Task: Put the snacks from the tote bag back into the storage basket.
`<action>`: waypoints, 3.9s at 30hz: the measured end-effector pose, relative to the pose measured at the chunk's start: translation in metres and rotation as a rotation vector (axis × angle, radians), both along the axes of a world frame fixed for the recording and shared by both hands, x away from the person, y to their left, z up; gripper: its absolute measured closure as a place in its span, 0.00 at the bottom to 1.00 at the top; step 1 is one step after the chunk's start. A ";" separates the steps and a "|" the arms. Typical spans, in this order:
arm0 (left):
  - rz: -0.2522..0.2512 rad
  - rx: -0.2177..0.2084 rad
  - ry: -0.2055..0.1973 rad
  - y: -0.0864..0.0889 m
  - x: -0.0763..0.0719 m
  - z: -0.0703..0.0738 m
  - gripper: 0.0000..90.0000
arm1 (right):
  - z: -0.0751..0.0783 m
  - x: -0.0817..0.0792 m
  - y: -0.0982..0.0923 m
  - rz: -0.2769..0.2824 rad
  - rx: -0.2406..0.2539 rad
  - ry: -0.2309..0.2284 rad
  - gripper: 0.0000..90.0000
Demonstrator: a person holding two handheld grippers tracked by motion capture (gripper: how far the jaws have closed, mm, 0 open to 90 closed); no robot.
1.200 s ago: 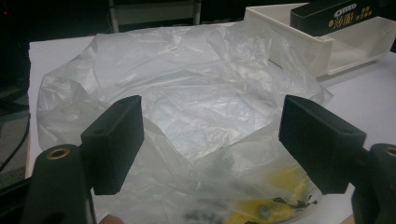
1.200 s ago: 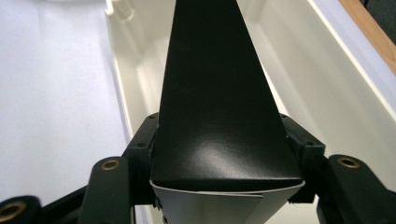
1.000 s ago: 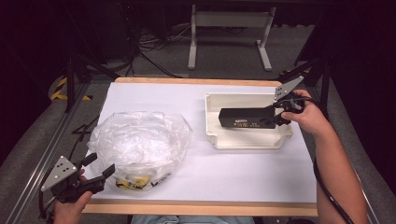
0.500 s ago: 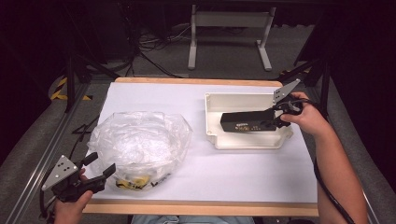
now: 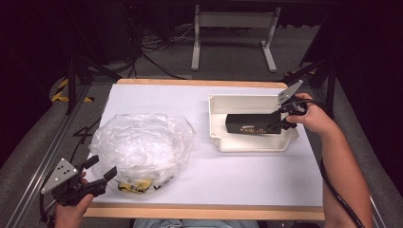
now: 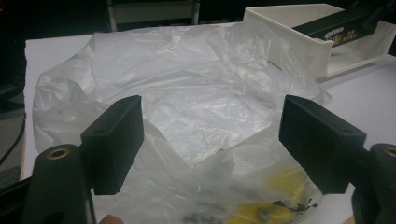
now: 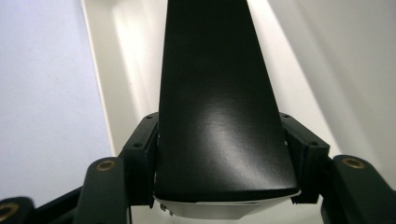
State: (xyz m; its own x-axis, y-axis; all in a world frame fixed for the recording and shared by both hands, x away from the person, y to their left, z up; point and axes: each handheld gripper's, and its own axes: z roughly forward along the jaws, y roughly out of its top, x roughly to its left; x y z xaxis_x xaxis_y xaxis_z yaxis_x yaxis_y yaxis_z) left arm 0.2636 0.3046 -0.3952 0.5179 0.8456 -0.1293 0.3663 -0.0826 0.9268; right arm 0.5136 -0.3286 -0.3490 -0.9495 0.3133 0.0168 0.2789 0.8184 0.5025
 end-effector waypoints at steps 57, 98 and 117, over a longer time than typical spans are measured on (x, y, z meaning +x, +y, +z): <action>-0.007 0.008 -0.012 -0.002 0.000 0.001 0.26 | -0.021 0.016 -0.011 -0.153 -0.108 -0.036 0.31; -0.052 0.006 -0.004 -0.007 0.013 -0.001 0.26 | 0.050 -0.113 -0.002 -0.415 0.390 -0.234 0.09; -0.096 0.020 0.002 -0.008 0.018 -0.006 0.25 | 0.015 -0.165 0.026 -0.403 0.428 -0.285 0.08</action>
State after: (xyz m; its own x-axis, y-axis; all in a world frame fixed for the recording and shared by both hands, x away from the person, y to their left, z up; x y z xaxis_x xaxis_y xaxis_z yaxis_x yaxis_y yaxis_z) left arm 0.2814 0.2961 -0.4016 0.5964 0.7945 -0.1140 0.3578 -0.1361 0.9238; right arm 0.3488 -0.3029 -0.3341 -0.7448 0.6671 -0.0157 0.3299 0.3886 0.8603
